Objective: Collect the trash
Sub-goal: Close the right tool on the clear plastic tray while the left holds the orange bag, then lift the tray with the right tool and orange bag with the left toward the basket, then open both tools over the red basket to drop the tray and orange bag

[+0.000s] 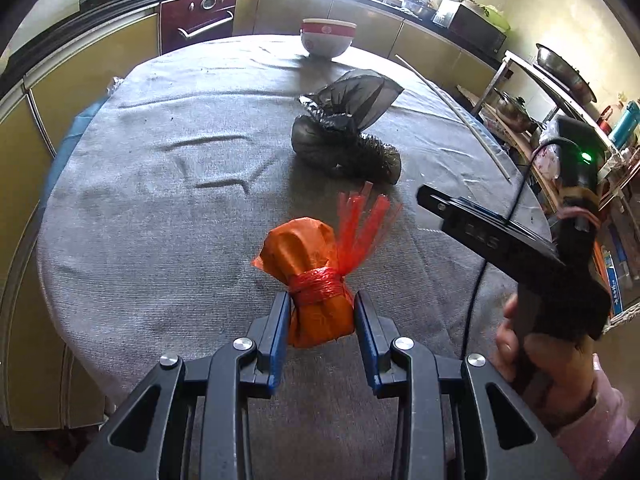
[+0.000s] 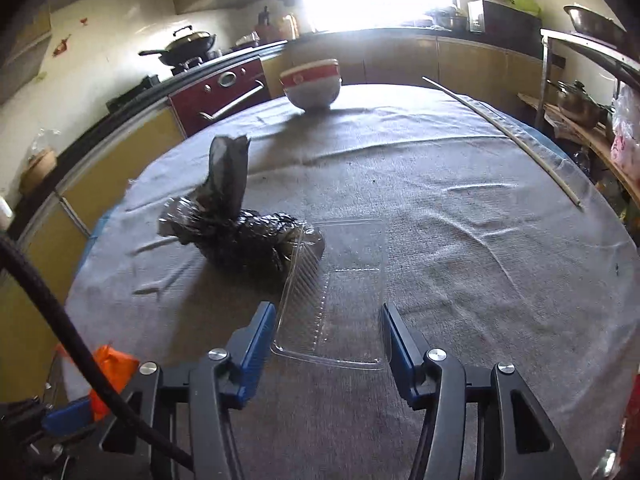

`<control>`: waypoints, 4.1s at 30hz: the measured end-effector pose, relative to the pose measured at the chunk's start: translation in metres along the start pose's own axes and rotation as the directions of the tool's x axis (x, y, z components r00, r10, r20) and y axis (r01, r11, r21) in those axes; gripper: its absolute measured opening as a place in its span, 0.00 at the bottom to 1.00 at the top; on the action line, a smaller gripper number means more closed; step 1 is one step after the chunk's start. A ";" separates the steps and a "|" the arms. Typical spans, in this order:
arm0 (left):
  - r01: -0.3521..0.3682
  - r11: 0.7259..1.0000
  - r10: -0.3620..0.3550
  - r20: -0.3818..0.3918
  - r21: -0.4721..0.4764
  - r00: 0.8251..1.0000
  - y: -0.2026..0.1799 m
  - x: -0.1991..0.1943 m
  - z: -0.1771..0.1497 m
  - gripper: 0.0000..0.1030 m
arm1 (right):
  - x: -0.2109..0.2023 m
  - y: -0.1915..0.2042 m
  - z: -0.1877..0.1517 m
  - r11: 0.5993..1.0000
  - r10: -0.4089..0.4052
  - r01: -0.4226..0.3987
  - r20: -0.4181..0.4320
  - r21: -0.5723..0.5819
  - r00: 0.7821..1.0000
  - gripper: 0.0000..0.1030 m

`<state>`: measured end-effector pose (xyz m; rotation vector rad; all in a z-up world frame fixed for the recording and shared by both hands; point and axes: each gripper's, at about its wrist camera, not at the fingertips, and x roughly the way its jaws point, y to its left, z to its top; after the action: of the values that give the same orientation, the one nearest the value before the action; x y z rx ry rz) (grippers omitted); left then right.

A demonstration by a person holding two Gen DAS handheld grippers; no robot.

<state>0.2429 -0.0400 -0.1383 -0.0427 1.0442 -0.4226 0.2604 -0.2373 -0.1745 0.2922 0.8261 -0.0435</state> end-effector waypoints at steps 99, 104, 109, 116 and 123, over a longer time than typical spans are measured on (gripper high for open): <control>-0.176 0.796 0.215 0.002 0.580 0.977 -0.261 0.020 -0.069 0.33 | -0.160 -0.235 -0.127 0.895 0.115 -0.177 0.173 0.408 0.978 0.55; -0.153 0.768 0.195 0.000 0.622 0.981 -0.287 0.025 -0.074 0.33 | -0.171 -0.262 -0.138 0.881 0.072 -0.147 0.179 0.451 0.981 0.55; -0.124 0.731 0.172 -0.006 0.671 0.985 -0.317 0.033 -0.081 0.33 | -0.184 -0.294 -0.155 0.856 0.018 -0.106 0.175 0.505 0.984 0.55; -0.086 0.669 0.139 -0.011 0.738 0.990 -0.357 0.044 -0.092 0.33 | -0.200 -0.334 -0.180 0.811 -0.057 -0.045 0.156 0.584 0.986 0.55; -0.033 0.624 0.093 -0.032 0.781 0.995 -0.390 0.057 -0.102 0.33 | -0.208 -0.357 -0.197 0.781 -0.100 0.001 0.123 0.624 0.987 0.55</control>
<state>0.0567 -0.4023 -0.1463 0.8090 0.8476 -0.7953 -0.0762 -0.5414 -0.2339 0.8879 0.6465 -0.3947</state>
